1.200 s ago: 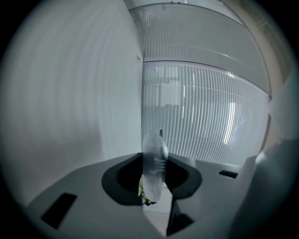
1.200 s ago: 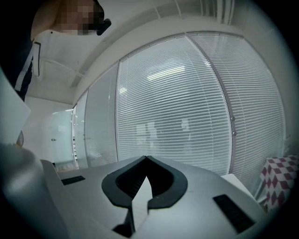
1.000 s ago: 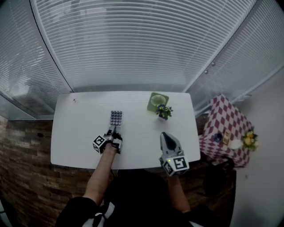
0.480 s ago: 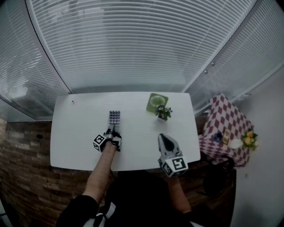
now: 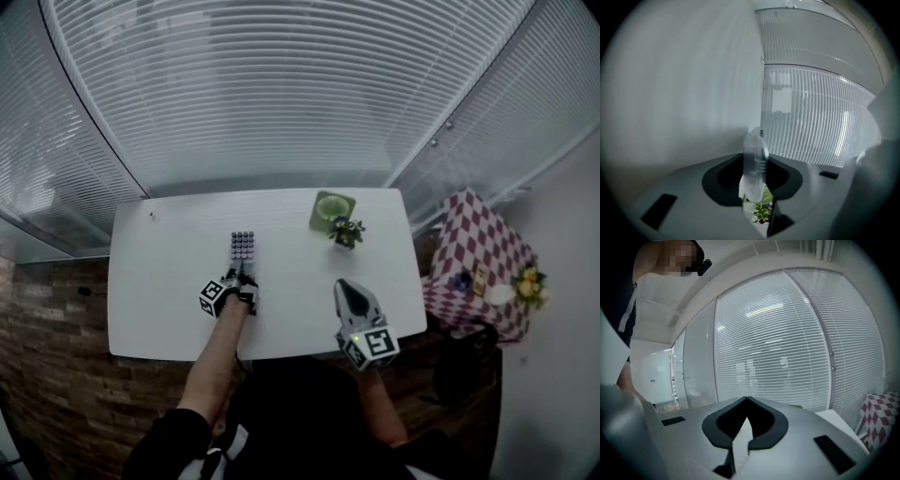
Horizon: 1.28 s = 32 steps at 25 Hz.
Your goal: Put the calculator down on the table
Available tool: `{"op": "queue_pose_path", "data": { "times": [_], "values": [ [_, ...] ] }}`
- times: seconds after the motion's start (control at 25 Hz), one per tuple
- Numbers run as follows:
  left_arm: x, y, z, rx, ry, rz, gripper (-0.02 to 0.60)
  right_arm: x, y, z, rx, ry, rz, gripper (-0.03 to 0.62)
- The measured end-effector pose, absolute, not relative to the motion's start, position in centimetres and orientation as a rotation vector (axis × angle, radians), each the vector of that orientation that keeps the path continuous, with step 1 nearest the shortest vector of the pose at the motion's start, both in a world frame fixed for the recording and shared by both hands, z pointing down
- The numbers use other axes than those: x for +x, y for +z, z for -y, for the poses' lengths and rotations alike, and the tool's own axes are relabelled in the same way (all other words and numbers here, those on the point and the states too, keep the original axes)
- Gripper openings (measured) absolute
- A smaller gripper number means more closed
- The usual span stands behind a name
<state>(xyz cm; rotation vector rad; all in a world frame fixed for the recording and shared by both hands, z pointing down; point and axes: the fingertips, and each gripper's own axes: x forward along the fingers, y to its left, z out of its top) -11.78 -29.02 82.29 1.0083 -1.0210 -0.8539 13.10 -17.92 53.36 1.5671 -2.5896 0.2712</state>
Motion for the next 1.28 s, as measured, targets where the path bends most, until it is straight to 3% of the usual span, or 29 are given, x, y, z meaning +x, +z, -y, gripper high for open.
{"op": "queue_pose_path", "data": {
  "times": [0.6,0.64,0.72,0.8,1.28],
  "values": [
    [-11.6,83.7,28.6,0.961,-0.762,1.082,0.105,12.9,53.5,17.8,1.577,0.304,2.590,0.006],
    [-11.6,83.5,28.7,0.961,-0.740,1.100,0.117,12.9,53.4,17.8,1.577,0.305,2.591,0.006],
    [-11.6,83.1,28.9,0.946,-0.718,1.119,0.235,12.9,53.2,17.8,1.582,0.300,2.593,0.006],
    [-11.5,82.7,29.1,0.909,-0.700,1.120,0.275,12.9,53.1,17.9,1.585,0.303,2.597,0.006],
    [-11.7,82.6,26.4,0.831,-0.577,1.172,0.295,12.4,53.4,18.2,1.567,0.310,2.595,0.006]
  ]
}}
